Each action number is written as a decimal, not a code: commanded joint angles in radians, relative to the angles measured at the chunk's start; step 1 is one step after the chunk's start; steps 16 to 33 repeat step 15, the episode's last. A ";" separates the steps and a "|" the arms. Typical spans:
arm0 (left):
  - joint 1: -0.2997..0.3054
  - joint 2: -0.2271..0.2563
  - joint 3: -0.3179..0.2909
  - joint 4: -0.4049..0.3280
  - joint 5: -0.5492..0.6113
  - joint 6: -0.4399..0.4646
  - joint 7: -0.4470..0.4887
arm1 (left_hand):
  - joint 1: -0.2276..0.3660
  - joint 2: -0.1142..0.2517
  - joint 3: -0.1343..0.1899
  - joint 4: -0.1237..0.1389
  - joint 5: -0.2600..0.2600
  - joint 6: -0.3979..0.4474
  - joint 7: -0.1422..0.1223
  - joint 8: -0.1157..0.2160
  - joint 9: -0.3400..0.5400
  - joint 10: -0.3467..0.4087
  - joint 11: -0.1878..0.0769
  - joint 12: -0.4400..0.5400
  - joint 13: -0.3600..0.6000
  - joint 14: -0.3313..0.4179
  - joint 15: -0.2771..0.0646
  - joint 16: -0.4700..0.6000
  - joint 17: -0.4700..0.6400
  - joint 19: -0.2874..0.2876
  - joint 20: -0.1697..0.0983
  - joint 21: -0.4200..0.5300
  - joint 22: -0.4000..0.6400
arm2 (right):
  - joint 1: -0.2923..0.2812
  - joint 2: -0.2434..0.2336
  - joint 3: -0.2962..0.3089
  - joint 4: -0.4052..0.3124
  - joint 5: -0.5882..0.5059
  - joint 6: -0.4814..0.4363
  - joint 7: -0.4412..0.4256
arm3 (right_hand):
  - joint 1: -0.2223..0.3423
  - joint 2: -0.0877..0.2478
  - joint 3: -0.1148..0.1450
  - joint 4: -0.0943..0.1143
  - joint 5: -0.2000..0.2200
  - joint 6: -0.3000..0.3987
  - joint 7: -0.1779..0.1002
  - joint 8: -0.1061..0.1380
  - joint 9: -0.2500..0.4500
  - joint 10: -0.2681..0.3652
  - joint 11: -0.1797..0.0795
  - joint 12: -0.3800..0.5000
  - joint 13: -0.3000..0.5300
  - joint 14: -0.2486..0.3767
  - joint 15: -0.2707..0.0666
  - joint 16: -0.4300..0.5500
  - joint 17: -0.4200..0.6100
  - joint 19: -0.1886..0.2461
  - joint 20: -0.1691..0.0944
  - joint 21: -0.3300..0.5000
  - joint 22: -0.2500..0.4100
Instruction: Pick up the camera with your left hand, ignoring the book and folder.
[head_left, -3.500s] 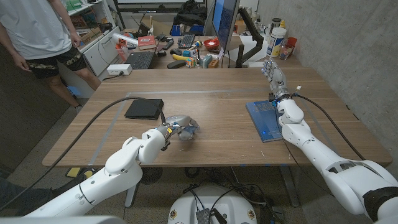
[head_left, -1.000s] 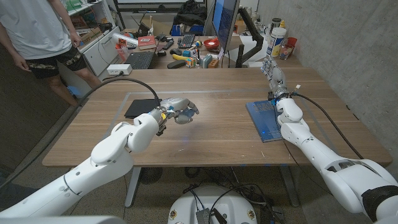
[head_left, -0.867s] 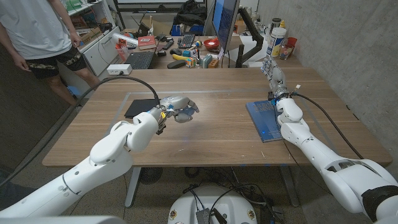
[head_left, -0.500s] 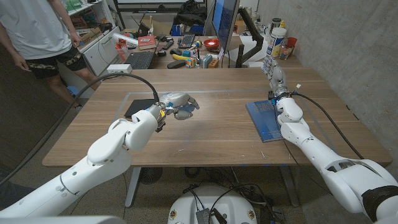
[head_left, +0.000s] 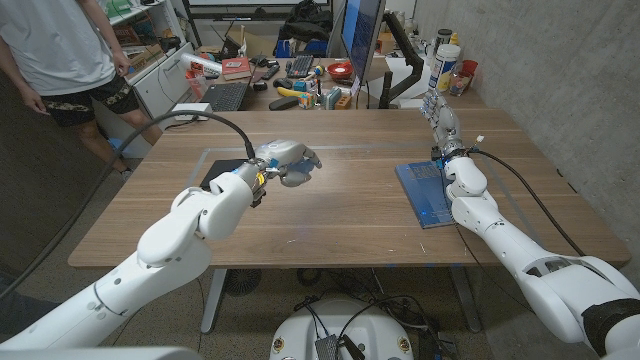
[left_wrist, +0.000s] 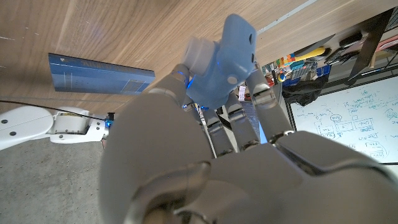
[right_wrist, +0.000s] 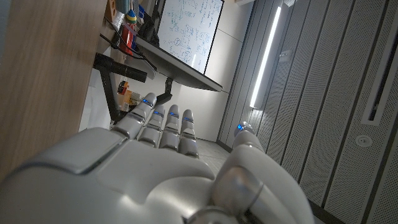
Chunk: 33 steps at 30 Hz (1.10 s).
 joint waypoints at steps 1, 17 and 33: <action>0.017 -0.026 -0.033 -0.023 0.039 -0.016 -0.016 | 0.039 0.042 0.002 0.006 0.009 0.007 0.001 0.007 0.005 0.030 -0.011 0.004 0.029 0.010 -0.069 0.006 0.003 -0.002 -0.007 -0.006 0.005 | 0.000 0.002 -0.001 0.002 0.002 0.002 0.002 | 0.002 0.002 -0.004 0.000 0.009 0.007 -0.005 -0.001 0.006 0.010 0.003 -0.001 0.002 0.008 0.000 0.001 0.005 0.005 0.006 0.000 0.002; 0.037 -0.052 -0.062 -0.012 0.043 -0.053 -0.023 | 0.040 0.043 0.001 0.007 0.010 0.013 0.001 0.007 0.005 0.032 -0.012 0.000 0.032 0.011 -0.069 0.001 0.004 -0.005 -0.008 -0.013 0.005 | 0.002 0.004 -0.005 0.000 -0.005 -0.004 -0.006 | 0.002 0.003 -0.004 0.000 0.009 0.007 -0.004 -0.001 0.006 0.010 0.007 -0.001 0.002 0.012 -0.002 0.002 0.005 0.005 0.006 -0.001 0.002; 0.037 -0.052 -0.062 -0.012 0.043 -0.053 -0.023 | 0.040 0.043 0.001 0.007 0.010 0.013 0.001 0.007 0.005 0.032 -0.012 0.000 0.032 0.011 -0.069 0.001 0.004 -0.005 -0.008 -0.013 0.005 | 0.002 0.004 -0.005 0.000 -0.005 -0.004 -0.006 | 0.002 0.003 -0.004 0.000 0.009 0.007 -0.004 -0.001 0.006 0.010 0.007 -0.001 0.002 0.012 -0.002 0.002 0.005 0.005 0.006 -0.001 0.002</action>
